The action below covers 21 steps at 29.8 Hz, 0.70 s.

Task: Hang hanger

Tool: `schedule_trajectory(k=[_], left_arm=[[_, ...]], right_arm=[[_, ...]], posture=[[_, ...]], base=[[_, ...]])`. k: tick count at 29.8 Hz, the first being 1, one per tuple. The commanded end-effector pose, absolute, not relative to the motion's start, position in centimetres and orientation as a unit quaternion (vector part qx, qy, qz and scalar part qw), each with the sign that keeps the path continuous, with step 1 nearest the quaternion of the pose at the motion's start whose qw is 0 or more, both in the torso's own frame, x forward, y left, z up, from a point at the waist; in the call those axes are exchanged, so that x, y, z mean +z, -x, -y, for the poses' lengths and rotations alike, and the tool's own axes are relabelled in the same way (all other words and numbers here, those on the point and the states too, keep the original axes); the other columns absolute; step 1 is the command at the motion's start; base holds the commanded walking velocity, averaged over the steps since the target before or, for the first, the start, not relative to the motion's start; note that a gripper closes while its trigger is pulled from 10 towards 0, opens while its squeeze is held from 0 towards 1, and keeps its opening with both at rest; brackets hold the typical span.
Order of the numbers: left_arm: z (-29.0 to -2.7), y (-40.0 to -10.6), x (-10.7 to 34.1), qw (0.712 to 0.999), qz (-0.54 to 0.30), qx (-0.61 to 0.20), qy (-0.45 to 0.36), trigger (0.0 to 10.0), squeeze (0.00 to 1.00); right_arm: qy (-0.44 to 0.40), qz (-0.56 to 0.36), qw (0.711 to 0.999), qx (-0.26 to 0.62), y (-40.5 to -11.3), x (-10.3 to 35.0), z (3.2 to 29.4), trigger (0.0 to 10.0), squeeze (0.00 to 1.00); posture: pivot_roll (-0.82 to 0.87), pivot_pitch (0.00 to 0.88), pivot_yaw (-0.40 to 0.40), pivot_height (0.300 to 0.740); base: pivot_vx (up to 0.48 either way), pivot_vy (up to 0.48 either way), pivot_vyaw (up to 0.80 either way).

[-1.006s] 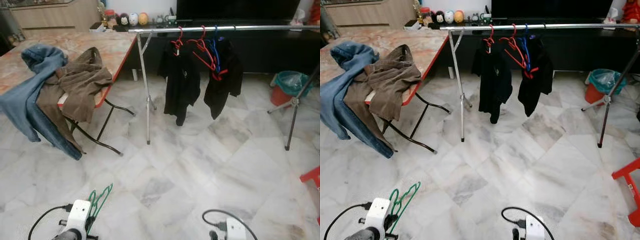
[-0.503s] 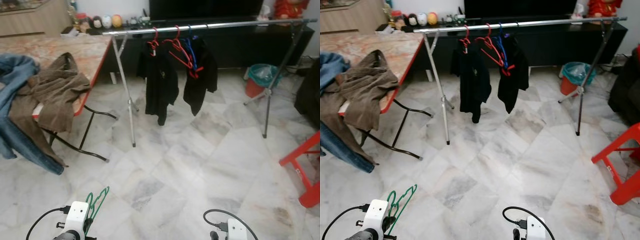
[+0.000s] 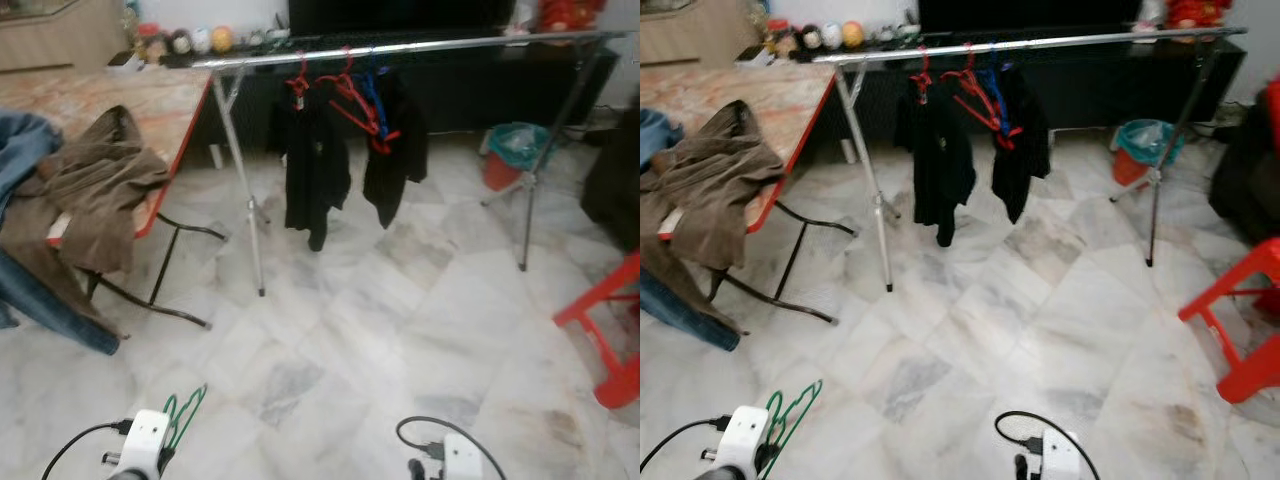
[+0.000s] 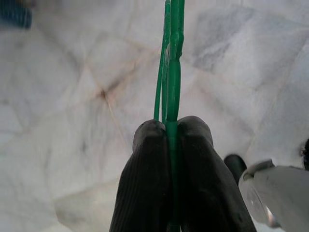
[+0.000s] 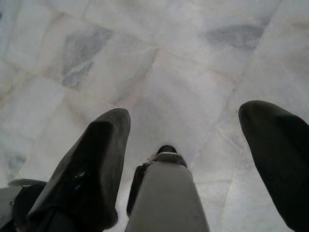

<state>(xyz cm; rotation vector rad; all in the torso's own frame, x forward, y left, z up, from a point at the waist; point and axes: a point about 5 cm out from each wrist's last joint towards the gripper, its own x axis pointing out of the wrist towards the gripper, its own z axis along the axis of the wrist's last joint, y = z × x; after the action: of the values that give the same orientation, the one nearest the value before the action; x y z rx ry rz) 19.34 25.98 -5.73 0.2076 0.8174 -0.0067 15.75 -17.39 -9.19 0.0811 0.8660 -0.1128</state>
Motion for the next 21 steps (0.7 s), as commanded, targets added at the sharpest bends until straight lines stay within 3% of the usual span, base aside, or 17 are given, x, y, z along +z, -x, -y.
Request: schedule_trajectory(k=[1,16,21], left_arm=[[-25.9,-19.4,-5.8,0.912,-0.399,0.001,-0.099,10.0,0.0],[-25.8,-19.6,-5.7,0.912,-0.396,-0.008,-0.106,10.0,0.0],[-25.6,-19.8,-5.6,0.913,-0.392,-0.013,-0.109,10.0,0.0]], right_arm=[[-0.037,-0.426,0.902,-0.06,-15.3,-9.3,17.8,10.0,0.0],[-0.033,-0.425,0.903,-0.05,-15.5,-9.3,17.6,10.0,0.0],[-0.032,-0.403,0.914,-0.041,-16.6,-8.8,17.4,10.0,0.0]], posture=[[0.09,0.013,0.071,0.74],[0.09,0.014,0.071,0.74],[0.09,0.017,0.07,0.74]], base=[[0.0,0.0,-0.79],[0.0,0.0,-0.79],[0.0,0.0,-0.12]])
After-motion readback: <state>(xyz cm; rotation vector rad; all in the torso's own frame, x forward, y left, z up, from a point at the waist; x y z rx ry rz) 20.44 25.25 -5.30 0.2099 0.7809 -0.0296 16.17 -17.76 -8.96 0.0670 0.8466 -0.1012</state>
